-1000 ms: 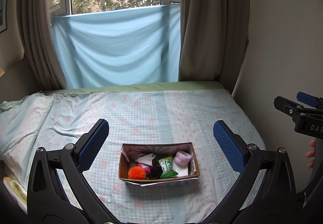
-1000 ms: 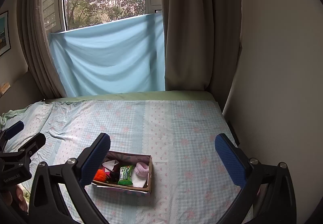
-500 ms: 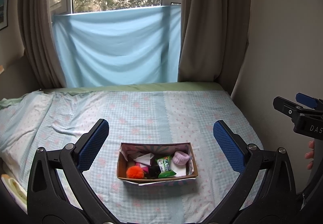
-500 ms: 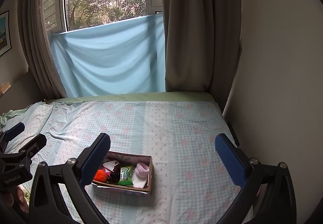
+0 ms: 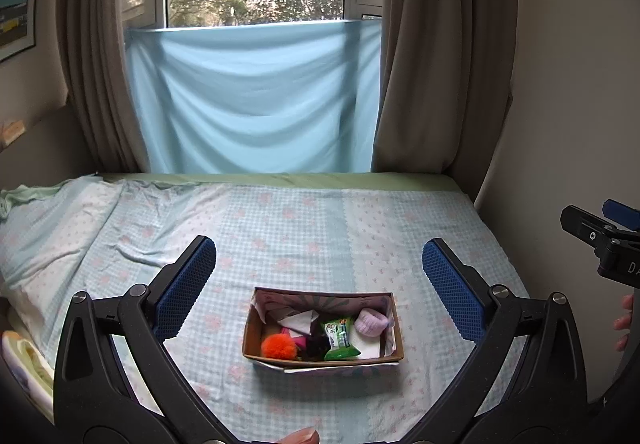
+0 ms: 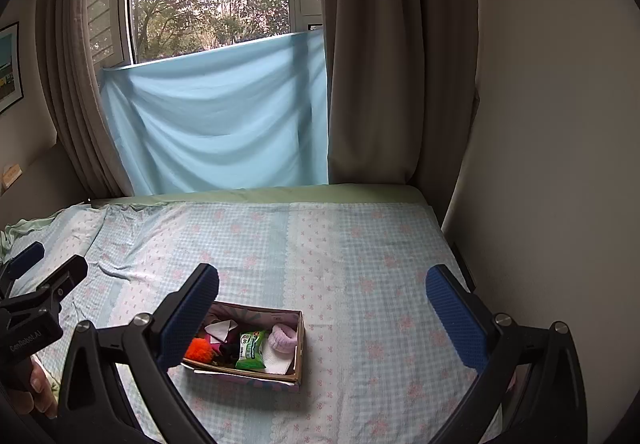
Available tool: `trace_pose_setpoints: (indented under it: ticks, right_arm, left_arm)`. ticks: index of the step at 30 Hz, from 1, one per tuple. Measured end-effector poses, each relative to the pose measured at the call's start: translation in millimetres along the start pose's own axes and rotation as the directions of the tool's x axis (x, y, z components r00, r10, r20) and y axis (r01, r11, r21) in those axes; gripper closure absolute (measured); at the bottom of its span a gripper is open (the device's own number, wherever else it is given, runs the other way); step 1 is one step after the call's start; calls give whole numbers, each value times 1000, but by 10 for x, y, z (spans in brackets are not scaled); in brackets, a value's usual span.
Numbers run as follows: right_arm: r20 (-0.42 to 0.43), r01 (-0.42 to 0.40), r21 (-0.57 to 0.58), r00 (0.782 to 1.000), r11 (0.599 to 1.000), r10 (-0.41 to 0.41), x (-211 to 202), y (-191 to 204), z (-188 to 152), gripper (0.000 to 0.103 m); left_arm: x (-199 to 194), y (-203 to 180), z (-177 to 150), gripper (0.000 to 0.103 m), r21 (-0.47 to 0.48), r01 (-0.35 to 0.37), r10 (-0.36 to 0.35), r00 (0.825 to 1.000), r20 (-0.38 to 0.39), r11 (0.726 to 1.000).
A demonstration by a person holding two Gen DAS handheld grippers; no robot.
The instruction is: Organize soft objects
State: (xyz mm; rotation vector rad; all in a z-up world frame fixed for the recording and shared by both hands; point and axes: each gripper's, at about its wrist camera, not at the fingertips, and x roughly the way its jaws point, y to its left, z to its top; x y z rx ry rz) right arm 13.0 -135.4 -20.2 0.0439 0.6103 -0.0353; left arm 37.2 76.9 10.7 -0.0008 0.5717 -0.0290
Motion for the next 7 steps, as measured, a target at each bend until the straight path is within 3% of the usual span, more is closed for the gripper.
trace_pose_setpoints:
  ticks: [7]
  right_arm:
    - [-3, 1, 3, 1000, 1000, -1, 3, -15, 4, 0]
  left_arm:
    - [3, -19, -4, 0, 4, 3, -3, 1000, 14, 1000]
